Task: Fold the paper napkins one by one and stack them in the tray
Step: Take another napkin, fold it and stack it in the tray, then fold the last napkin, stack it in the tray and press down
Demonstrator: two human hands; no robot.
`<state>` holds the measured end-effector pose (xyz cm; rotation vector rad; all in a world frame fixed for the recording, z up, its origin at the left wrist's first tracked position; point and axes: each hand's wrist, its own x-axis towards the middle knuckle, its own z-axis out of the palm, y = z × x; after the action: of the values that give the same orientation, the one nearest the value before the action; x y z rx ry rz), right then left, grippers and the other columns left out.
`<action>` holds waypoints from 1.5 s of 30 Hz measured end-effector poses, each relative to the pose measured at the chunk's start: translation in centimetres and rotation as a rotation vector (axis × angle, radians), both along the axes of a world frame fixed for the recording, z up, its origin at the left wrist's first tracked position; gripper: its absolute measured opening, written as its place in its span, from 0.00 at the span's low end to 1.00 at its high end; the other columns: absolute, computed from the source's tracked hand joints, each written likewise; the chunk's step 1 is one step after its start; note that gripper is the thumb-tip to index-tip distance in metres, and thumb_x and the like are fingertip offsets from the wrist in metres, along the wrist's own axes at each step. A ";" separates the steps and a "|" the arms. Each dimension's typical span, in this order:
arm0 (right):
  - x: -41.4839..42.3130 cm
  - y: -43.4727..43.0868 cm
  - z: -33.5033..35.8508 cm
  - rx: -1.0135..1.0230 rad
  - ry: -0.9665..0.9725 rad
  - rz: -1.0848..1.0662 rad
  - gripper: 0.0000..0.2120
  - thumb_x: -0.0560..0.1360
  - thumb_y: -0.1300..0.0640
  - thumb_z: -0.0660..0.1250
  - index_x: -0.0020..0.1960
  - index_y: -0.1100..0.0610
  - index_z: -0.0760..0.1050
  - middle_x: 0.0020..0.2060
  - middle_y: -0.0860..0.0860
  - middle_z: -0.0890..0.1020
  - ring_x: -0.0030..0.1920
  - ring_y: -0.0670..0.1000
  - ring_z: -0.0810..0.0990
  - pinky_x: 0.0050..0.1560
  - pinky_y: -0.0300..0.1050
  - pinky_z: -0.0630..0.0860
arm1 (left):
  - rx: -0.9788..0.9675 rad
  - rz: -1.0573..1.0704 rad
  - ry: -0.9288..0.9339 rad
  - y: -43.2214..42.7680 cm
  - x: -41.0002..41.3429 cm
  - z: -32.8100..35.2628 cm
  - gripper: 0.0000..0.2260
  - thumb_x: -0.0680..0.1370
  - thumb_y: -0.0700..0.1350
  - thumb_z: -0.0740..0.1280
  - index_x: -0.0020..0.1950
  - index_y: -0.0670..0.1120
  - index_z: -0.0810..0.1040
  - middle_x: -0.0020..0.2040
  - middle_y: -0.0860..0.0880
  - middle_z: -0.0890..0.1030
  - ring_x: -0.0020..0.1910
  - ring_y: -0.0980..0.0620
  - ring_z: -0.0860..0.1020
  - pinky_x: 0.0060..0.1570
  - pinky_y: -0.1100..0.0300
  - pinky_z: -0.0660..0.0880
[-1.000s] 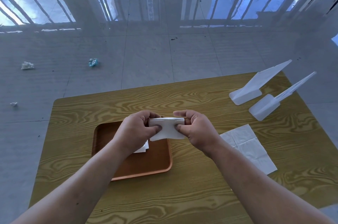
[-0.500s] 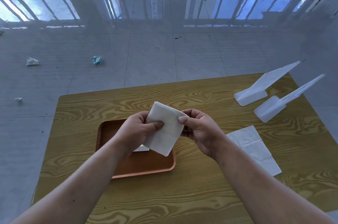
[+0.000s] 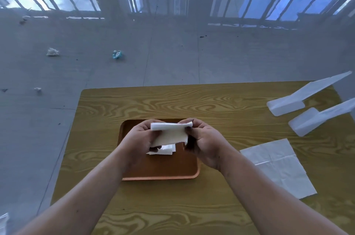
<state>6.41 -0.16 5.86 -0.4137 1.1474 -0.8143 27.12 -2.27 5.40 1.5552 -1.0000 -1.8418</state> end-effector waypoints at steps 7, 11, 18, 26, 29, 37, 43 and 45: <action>3.2 0.3 -3.4 0.009 0.023 0.055 0.13 0.79 0.59 0.61 0.50 0.62 0.84 0.49 0.59 0.84 0.44 0.57 0.80 0.45 0.50 0.79 | 0.144 0.054 0.074 0.9 3.4 -2.8 0.25 0.77 0.59 0.62 0.59 0.42 0.86 0.56 0.41 0.87 0.47 0.47 0.83 0.49 0.50 0.77; 4.6 0.5 -6.1 -0.107 0.343 0.213 0.18 0.74 0.72 0.63 0.58 0.56 0.80 0.42 0.55 0.82 0.36 0.47 0.81 0.34 0.43 0.78 | 0.002 0.016 -0.140 0.8 4.0 -5.5 0.09 0.72 0.45 0.75 0.51 0.51 0.87 0.46 0.44 0.87 0.39 0.52 0.83 0.41 0.57 0.79; 5.3 -0.9 -10.1 -0.257 0.922 0.295 0.19 0.75 0.58 0.67 0.64 0.50 0.73 0.52 0.47 0.80 0.49 0.50 0.80 0.47 0.44 0.78 | -0.320 -0.200 -0.680 -0.7 3.4 -10.1 0.16 0.74 0.48 0.73 0.60 0.59 0.76 0.49 0.57 0.82 0.44 0.56 0.80 0.41 0.59 0.76; 4.1 1.6 -11.4 -0.714 1.343 0.788 0.23 0.76 0.57 0.64 0.70 0.56 0.75 0.67 0.56 0.78 0.67 0.59 0.74 0.70 0.54 0.69 | -0.654 -0.700 -0.984 1.3 1.9 -10.3 0.21 0.79 0.46 0.66 0.73 0.50 0.76 0.74 0.48 0.74 0.70 0.44 0.72 0.66 0.50 0.74; 3.6 2.0 -11.8 -0.643 1.334 0.950 0.23 0.80 0.55 0.60 0.75 0.54 0.71 0.76 0.55 0.71 0.76 0.57 0.66 0.77 0.55 0.62 | -0.567 -0.822 -1.040 1.4 1.6 -10.3 0.22 0.80 0.49 0.63 0.75 0.53 0.73 0.78 0.51 0.69 0.75 0.46 0.67 0.67 0.51 0.73; -2.5 4.0 -9.3 -0.644 1.292 0.687 0.26 0.79 0.54 0.61 0.77 0.52 0.69 0.75 0.53 0.73 0.76 0.55 0.66 0.78 0.50 0.60 | -0.605 -0.767 -1.201 -1.0 -5.1 -7.4 0.17 0.79 0.53 0.64 0.66 0.53 0.78 0.65 0.52 0.78 0.62 0.47 0.74 0.58 0.52 0.75; -15.1 10.2 -8.7 -0.410 1.421 0.428 0.24 0.79 0.53 0.62 0.74 0.53 0.70 0.69 0.49 0.75 0.70 0.52 0.70 0.72 0.50 0.67 | -0.677 -0.893 -0.954 -0.4 -17.6 -6.6 0.17 0.79 0.56 0.67 0.65 0.51 0.79 0.65 0.50 0.78 0.66 0.46 0.76 0.64 0.52 0.72; -19.0 12.7 -8.8 -0.306 1.441 0.349 0.22 0.79 0.52 0.62 0.73 0.52 0.70 0.68 0.49 0.75 0.68 0.52 0.71 0.69 0.50 0.70 | -0.670 -0.951 -0.902 0.5 -21.9 -6.9 0.18 0.79 0.58 0.67 0.67 0.53 0.78 0.67 0.51 0.77 0.68 0.48 0.75 0.64 0.52 0.73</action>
<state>-12.59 12.57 -2.98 -1.5579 2.1584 -0.2800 5.18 -1.76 -1.48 1.5390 -2.7747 -0.8898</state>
